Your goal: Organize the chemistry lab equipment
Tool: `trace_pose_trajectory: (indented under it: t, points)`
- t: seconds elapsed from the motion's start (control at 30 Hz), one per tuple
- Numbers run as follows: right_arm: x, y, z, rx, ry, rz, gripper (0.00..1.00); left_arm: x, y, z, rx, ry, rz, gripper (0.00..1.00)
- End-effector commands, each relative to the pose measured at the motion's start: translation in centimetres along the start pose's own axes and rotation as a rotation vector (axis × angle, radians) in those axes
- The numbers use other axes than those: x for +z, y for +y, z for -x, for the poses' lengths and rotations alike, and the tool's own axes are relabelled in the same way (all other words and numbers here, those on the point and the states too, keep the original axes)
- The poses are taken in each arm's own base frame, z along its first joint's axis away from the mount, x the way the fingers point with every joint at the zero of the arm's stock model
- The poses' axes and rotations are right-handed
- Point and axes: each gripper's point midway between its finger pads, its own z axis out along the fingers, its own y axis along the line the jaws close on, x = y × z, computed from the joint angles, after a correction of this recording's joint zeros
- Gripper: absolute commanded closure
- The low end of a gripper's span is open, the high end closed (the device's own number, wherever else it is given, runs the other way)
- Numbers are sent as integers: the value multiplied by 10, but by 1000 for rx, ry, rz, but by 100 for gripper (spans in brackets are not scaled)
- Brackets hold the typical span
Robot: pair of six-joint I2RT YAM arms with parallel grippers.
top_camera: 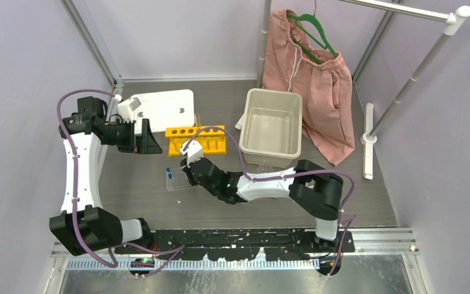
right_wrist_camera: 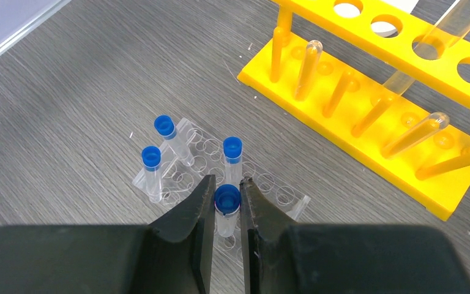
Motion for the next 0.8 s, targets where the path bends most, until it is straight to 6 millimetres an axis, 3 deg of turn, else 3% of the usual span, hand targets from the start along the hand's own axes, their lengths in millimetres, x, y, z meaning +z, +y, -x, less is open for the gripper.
trace_pose_trajectory:
  t: [0.0, 0.77]
  points:
    - [0, 3, 7, 10, -38, -3, 99, -8, -6, 8, 55, -44, 9, 0]
    - [6, 0, -25, -19, 10, -14, 98, -8, -5, 7, 56, -40, 13, 0]
